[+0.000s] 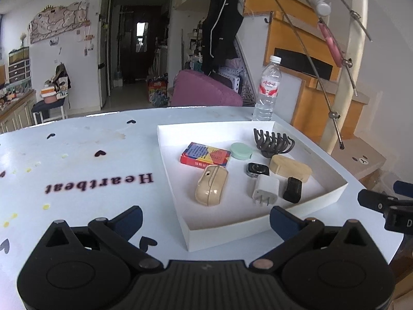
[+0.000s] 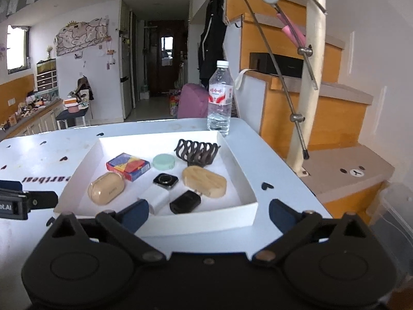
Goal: Organize rigid objects
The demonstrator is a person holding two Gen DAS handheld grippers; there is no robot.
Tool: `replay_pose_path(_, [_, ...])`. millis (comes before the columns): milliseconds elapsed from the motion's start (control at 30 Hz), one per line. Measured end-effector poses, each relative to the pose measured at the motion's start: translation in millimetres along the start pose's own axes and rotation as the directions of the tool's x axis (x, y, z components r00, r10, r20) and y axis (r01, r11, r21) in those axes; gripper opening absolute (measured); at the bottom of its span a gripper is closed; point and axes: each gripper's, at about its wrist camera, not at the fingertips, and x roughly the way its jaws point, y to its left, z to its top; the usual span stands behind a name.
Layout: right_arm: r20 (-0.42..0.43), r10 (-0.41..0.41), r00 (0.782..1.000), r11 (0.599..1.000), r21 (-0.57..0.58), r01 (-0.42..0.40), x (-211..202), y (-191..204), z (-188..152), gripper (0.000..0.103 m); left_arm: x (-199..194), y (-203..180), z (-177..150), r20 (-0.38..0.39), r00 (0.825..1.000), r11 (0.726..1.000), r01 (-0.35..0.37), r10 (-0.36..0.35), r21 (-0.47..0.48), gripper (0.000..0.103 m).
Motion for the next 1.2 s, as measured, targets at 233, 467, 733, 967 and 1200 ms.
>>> replay_pose_path(233, [0.014, 0.007, 1.000, 1.000, 0.015, -0.008, -16, 8, -12, 0.100, -16, 1, -17, 0.020, 1.000, 1.000, -0.015, 0.014, 0.016, 0.103])
replay_pose_path(467, [0.016, 0.005, 1.000, 1.000, 0.015, -0.006, -25, 16, -21, 0.101, -29, 7, -25, 0.037, 0.999, 1.000, -0.029, 0.029, 0.010, 0.103])
replay_pose_path(733, [0.014, 0.000, 1.000, 1.000, -0.004, 0.000, -29, 22, -25, 0.101, -32, 13, -26, 0.042, 0.998, 0.999, -0.044, 0.044, -0.006, 0.103])
replay_pose_path(967, [0.023, -0.008, 1.000, 1.000, -0.001, 0.008, -33, 19, -24, 0.100, -33, 11, -26, 0.044, 0.998, 0.999, -0.039, 0.039, 0.000, 0.103])
replay_pose_path(1200, [0.023, -0.013, 1.000, 1.000, 0.007, 0.013, -36, 18, -26, 0.100, -34, 10, -26, 0.045, 0.998, 0.999, -0.039, 0.039, 0.001, 0.103])
